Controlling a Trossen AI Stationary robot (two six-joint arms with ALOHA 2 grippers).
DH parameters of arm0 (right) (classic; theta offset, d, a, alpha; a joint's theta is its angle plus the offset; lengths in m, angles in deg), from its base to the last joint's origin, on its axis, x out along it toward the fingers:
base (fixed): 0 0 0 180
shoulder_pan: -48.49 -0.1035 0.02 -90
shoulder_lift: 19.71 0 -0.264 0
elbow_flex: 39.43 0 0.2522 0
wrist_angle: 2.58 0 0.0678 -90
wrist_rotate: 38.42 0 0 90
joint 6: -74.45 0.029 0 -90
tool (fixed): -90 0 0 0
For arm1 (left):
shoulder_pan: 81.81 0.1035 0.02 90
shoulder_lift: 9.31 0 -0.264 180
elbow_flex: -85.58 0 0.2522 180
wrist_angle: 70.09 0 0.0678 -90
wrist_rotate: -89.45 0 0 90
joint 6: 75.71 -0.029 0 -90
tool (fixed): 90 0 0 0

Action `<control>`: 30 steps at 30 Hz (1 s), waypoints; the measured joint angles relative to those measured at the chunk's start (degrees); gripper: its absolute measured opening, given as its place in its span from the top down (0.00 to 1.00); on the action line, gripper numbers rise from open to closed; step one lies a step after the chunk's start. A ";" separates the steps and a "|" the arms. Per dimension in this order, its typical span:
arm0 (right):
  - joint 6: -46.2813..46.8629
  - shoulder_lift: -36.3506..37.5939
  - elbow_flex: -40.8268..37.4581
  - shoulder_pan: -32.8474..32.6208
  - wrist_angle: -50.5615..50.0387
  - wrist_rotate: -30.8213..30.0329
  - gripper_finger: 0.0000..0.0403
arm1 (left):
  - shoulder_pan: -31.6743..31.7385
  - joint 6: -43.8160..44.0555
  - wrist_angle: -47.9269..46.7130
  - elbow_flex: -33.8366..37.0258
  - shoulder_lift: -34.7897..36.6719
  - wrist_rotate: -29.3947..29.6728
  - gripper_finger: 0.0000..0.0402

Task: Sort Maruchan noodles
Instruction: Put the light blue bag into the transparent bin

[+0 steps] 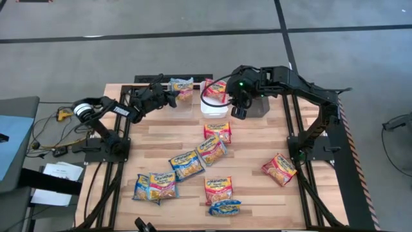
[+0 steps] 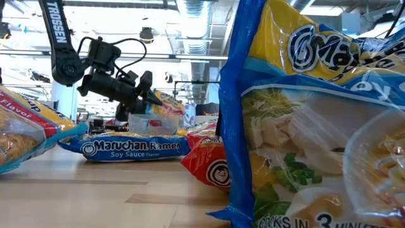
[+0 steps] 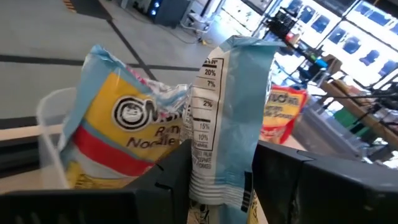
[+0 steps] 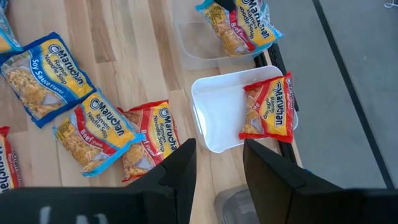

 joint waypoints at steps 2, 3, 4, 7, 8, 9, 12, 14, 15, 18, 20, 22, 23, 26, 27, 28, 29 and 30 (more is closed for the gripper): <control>0.00 0.00 0.00 0.00 0.00 0.00 0.62 | -0.02 -1.13 -0.43 0.00 -0.05 1.47 0.69; 0.00 0.00 0.00 0.00 0.00 0.00 0.62 | -0.02 -2.07 -0.45 -0.02 -0.05 1.84 0.69; 0.00 0.00 0.00 0.00 0.00 0.00 0.62 | -0.02 -2.68 -0.47 0.00 -0.05 2.01 0.69; 0.00 0.00 0.00 0.00 0.00 0.00 0.62 | -0.02 -4.17 -0.57 0.00 -0.05 2.70 0.69; -0.01 0.00 0.00 0.00 0.00 0.00 0.62 | -0.02 -4.29 -0.70 0.00 -0.05 3.13 0.69; -0.01 0.00 0.00 0.00 0.00 0.00 0.62 | -0.02 -4.26 -0.81 -0.01 -0.05 3.50 0.69; -0.02 0.00 0.00 0.00 0.00 0.00 0.62 | -0.04 -5.02 -1.93 -0.04 -0.05 4.46 0.69; -0.02 0.00 0.00 0.00 0.00 0.00 0.62 | -0.04 -5.76 -3.19 -0.04 -0.05 4.63 0.69; -0.02 0.00 0.00 0.00 0.00 0.00 0.62 | -0.04 -5.76 -3.67 -0.04 -0.05 4.63 0.69; -0.02 0.00 0.00 0.00 0.00 0.00 0.62 | -0.04 -4.96 -4.21 -0.04 -0.05 4.28 0.69; -0.03 0.00 0.00 0.00 0.00 0.00 0.62 | -0.04 -4.56 -4.29 -0.04 -0.05 4.12 0.69; -0.04 0.00 0.00 0.00 0.00 0.00 0.62 | -0.04 -4.54 -4.35 -0.04 -0.05 4.21 0.69; -0.04 0.00 0.00 0.00 0.00 0.00 0.62 | -0.04 -4.37 -4.37 -0.04 -0.05 4.43 0.68; -0.04 0.00 0.00 0.00 0.00 0.00 0.62 | -0.04 -3.10 -4.47 -0.04 -0.05 5.63 0.67; -0.04 0.00 0.00 0.00 0.00 0.00 0.62 | -0.02 -2.68 -4.49 -0.04 -0.05 5.96 0.67; -0.04 0.00 0.00 0.00 0.00 0.00 0.62 | -0.02 -2.32 -4.51 -0.04 -0.05 6.34 0.66; -0.04 0.00 0.00 0.00 -0.01 0.00 0.62 | -0.02 -2.12 -4.60 -0.04 -0.05 6.77 0.66; -0.03 0.00 0.00 0.00 -0.03 0.00 0.62 | -0.02 -1.75 -4.91 -0.07 -0.05 7.20 0.65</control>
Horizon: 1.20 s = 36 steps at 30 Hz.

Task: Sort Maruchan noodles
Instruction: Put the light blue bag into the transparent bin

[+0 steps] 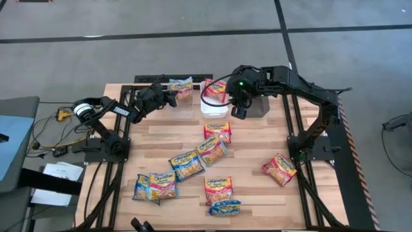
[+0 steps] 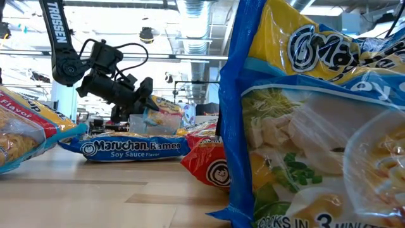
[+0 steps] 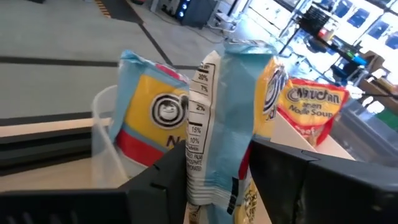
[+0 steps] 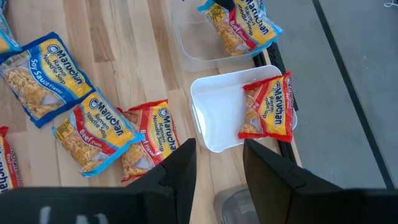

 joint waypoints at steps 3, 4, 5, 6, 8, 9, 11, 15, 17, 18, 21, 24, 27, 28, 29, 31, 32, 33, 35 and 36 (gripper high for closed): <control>-0.01 0.00 0.00 0.00 -0.11 0.00 0.62 | 0.07 0.79 -0.72 0.00 0.00 0.64 0.62; 0.00 0.00 0.00 0.00 -0.12 0.00 0.62 | 0.07 0.99 -0.84 0.00 0.00 0.71 0.61; 0.01 0.00 0.00 0.00 -0.10 0.00 0.62 | 0.07 1.07 -0.95 0.00 0.00 0.80 0.60; 0.01 0.00 0.00 0.00 -0.10 0.00 0.62 | 0.09 1.13 -0.97 0.00 0.00 0.88 0.59; 0.01 0.00 0.00 0.00 -0.11 0.00 0.62 | 0.29 1.44 -0.98 0.00 0.00 0.97 0.57; 0.01 0.00 0.00 0.00 -0.11 0.00 0.62 | 0.42 1.70 -0.99 0.00 0.00 0.79 0.56; 0.03 0.00 0.00 0.00 -0.10 0.00 0.62 | 0.63 2.86 -0.97 0.00 0.00 -0.06 0.55; 0.03 0.00 0.00 0.00 -0.11 0.00 0.62 | 0.68 4.25 -0.93 -0.18 0.63 -1.85 0.52; 0.03 0.00 0.00 0.00 -0.10 0.00 0.62 | 0.66 3.95 -1.01 -0.76 0.61 -2.01 0.52; 0.03 0.00 -0.02 0.00 -0.12 0.00 0.62 | 0.66 3.99 -1.20 -1.07 0.60 -2.02 0.52; 0.32 0.00 -0.02 0.00 -0.58 0.00 0.62 | 0.66 3.53 -3.28 -2.51 0.57 -2.12 0.52; 1.28 0.00 -0.02 0.00 -1.04 0.00 0.62 | 0.66 2.53 -6.52 -3.96 0.59 -2.79 0.52; 1.41 0.00 -0.02 0.00 -1.83 0.00 0.62 | 0.66 1.76 -9.92 -5.03 0.61 -4.49 0.52; 1.41 0.00 -0.02 0.00 -1.98 0.02 0.62 | 0.66 1.05 -10.54 -5.30 0.61 -5.06 0.52; 1.41 0.00 -0.02 0.00 -2.06 0.02 0.62 | 0.66 0.47 -10.94 -5.58 0.61 -5.75 0.52; 1.41 0.00 -0.02 -0.02 -2.08 0.02 0.62 | 0.63 -0.52 -11.13 -6.04 0.61 -6.70 0.52; 1.41 0.00 -0.02 -0.02 -2.07 0.02 0.62 | 0.63 -0.67 -11.16 -6.30 0.61 -6.90 0.52; 1.41 0.00 -0.02 -0.02 -2.09 0.02 0.62 | 0.71 -0.66 -11.17 -6.50 0.61 -6.99 0.52; 1.41 0.00 -0.02 -0.02 -2.08 0.02 0.62 | 1.10 -0.66 -11.40 -6.78 0.61 -7.40 0.52; 1.41 0.00 -0.02 -0.02 -2.09 0.02 0.62 | 1.39 -0.66 -11.58 -6.93 0.61 -7.91 0.52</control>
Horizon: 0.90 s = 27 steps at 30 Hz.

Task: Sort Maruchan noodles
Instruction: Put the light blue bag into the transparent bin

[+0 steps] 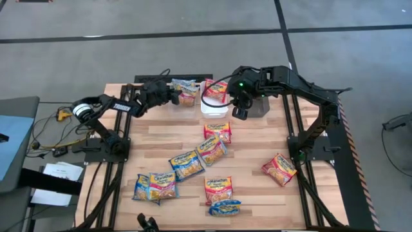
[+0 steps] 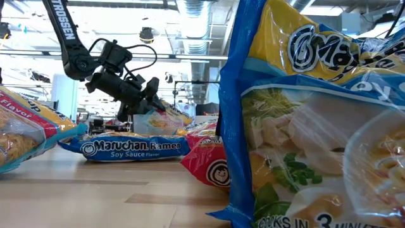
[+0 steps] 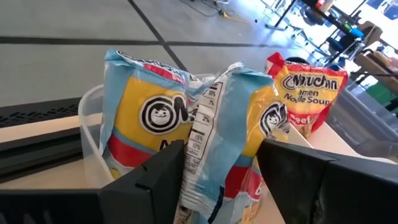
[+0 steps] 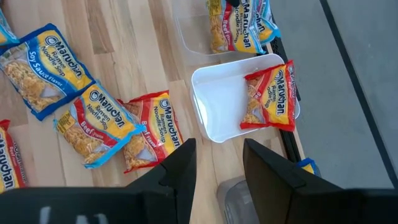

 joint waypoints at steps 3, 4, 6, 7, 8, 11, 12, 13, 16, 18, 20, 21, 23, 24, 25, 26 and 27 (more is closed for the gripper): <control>0.01 0.00 0.00 0.00 0.00 0.02 0.62 | 1.23 1.35 -1.86 -0.56 0.38 -2.47 0.52; 0.02 0.00 0.00 0.00 0.00 0.02 0.62 | 1.71 1.66 -2.83 -0.66 0.80 -3.44 0.52; 0.00 0.00 0.00 0.00 0.00 0.02 0.62 | 2.48 1.53 -5.27 -1.25 1.58 -4.69 0.52; 0.00 0.00 0.00 0.00 -0.02 0.04 0.62 | 2.91 0.88 -7.01 -1.43 2.29 -4.83 0.52; 0.00 0.00 0.00 0.00 -0.03 0.04 0.62 | 3.34 0.24 -8.85 -1.72 3.01 -4.90 0.52; 0.00 0.00 0.00 0.00 -0.03 0.09 0.62 | 4.52 -1.25 -13.26 -2.52 4.87 -4.62 0.52; 0.00 0.00 0.00 0.00 -0.03 0.09 0.62 | 4.97 -1.42 -14.46 -2.76 5.56 -4.59 0.52; 0.00 0.00 0.00 0.00 -0.03 0.09 0.62 | 5.34 -1.49 -15.74 -3.12 6.25 -4.58 0.52; 0.00 0.00 0.00 0.00 -0.03 0.09 0.62 | 6.08 -2.67 -19.10 -3.93 7.86 -4.48 0.52; 0.00 0.00 0.00 0.00 -0.03 0.09 0.62 | 6.27 -3.72 -21.58 -4.04 8.55 -4.41 0.52; 0.00 0.00 0.00 0.00 -0.01 0.09 0.62 | 6.27 -3.91 -22.24 -4.04 9.12 -4.41 0.52; 0.00 0.00 0.00 0.00 -0.03 0.09 0.62 | 6.26 -3.90 -22.11 -4.05 9.37 -4.44 0.52; 0.00 0.00 0.00 0.00 -0.02 0.09 0.62 | 6.26 -3.89 -22.02 -4.09 9.91 -4.44 0.52; 0.01 0.00 0.00 0.00 -0.03 0.09 0.62 | 6.24 -3.87 -21.83 -4.09 10.23 -4.44 0.52; 0.00 0.00 0.00 0.00 -0.03 0.09 0.62 | 6.24 -3.87 -21.75 -4.09 10.65 -4.44 0.52; 0.00 0.00 0.00 0.00 -0.01 0.09 0.62 | 6.24 -3.85 -21.73 -4.08 11.25 -4.41 0.52; 0.00 0.00 0.00 0.00 -0.03 0.09 0.62 | 6.24 -3.85 -21.64 -4.09 11.89 -4.37 0.52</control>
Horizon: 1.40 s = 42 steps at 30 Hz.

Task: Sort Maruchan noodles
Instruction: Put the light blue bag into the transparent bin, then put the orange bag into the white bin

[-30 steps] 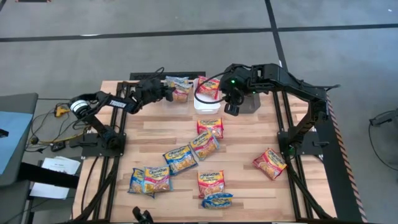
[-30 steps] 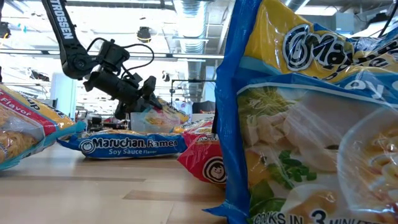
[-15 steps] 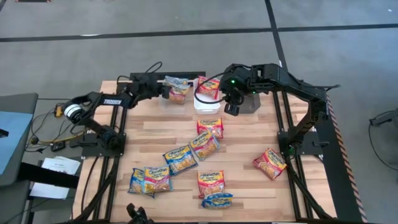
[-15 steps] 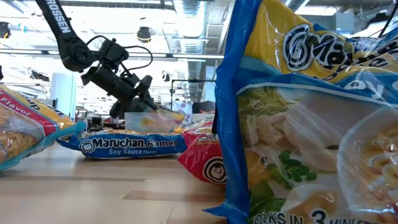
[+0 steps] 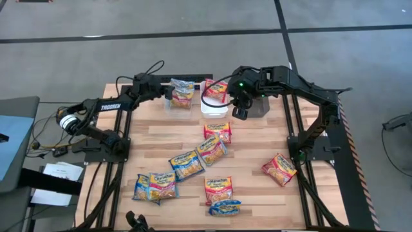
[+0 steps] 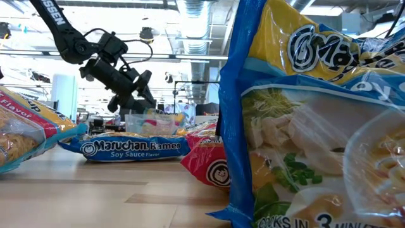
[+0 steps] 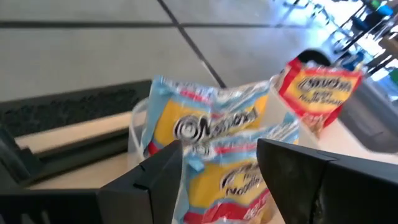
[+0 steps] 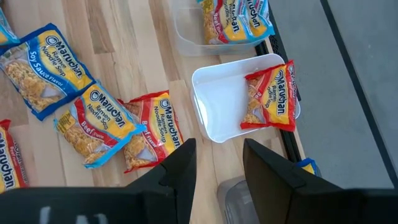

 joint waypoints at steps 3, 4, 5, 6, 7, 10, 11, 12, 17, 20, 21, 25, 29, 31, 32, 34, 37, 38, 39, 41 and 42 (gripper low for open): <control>0.00 0.00 0.00 0.00 0.00 0.00 0.62 | 0.00 0.05 0.03 0.00 2.42 -0.39 0.52; 0.00 0.00 0.00 0.00 -0.07 0.00 0.62 | -0.02 0.09 0.01 0.00 3.54 -0.85 0.52; 0.00 0.00 0.00 0.00 -0.34 0.00 0.62 | -0.02 0.13 0.03 0.00 4.76 -1.58 0.52; -0.02 0.00 0.00 0.00 -0.93 0.00 0.62 | -0.10 0.13 0.05 0.00 6.10 -2.22 0.52; -0.04 0.00 0.00 0.00 -1.89 0.00 0.62 | -0.21 0.15 0.05 0.00 7.42 -2.79 0.52; -0.02 0.00 0.00 0.04 -5.08 0.00 0.62 | -0.65 0.13 -0.39 0.00 11.93 -3.22 0.52; -0.02 0.00 0.00 0.18 -5.85 -0.02 0.62 | -0.90 0.15 -0.75 0.00 13.52 -3.23 0.52; -0.01 0.00 0.00 0.22 -6.56 0.00 0.62 | -1.11 0.20 -1.25 0.00 15.21 -3.23 0.52; 0.12 0.00 0.00 0.22 -8.29 0.00 0.62 | -2.18 2.40 -3.73 -0.04 23.40 -3.45 0.52; 1.03 0.00 0.00 0.22 -10.59 0.04 0.62 | -2.19 3.16 -4.72 -0.04 27.47 -5.42 0.52; 1.14 0.00 0.00 0.22 -11.39 0.04 0.62 | -2.19 3.17 -4.86 -0.04 28.58 -6.04 0.52; 1.07 0.00 0.00 0.30 -13.79 0.04 0.62 | -2.19 5.45 -4.87 -0.04 31.83 -7.04 0.52; 1.09 0.84 -0.06 1.14 -13.64 0.13 0.62 | -2.19 8.64 -4.87 -0.19 33.61 -8.95 0.52; 1.32 1.68 0.02 1.41 -13.71 0.11 0.62 | -2.19 9.40 -5.22 -1.30 33.72 -9.98 0.52; 1.67 2.43 -0.06 1.66 -13.63 0.11 0.62 | -2.19 9.60 -5.73 -2.25 33.72 -10.61 0.52; 2.86 3.96 -0.05 2.17 -13.46 0.16 0.62 | -2.21 9.00 -8.27 -5.10 33.49 -10.86 0.52; 6.12 6.84 -0.02 2.21 -13.45 0.20 0.62 | -2.21 6.72 -15.38 -10.35 33.15 -10.95 0.52; 7.32 7.76 -0.02 2.23 -13.17 0.20 0.62 | -2.25 5.63 -17.62 -12.39 32.93 -11.10 0.52; 8.37 8.79 -0.31 2.13 -12.62 0.18 0.62 | -2.38 4.57 -19.85 -14.21 32.85 -11.48 0.52; 10.14 11.37 -2.68 1.84 -10.98 0.14 0.62 | -2.95 2.23 -24.15 -17.37 32.66 -12.32 0.52; 10.85 12.77 -4.24 1.64 -10.17 0.11 0.62 | -3.31 1.32 -25.51 -18.49 32.55 -12.70 0.52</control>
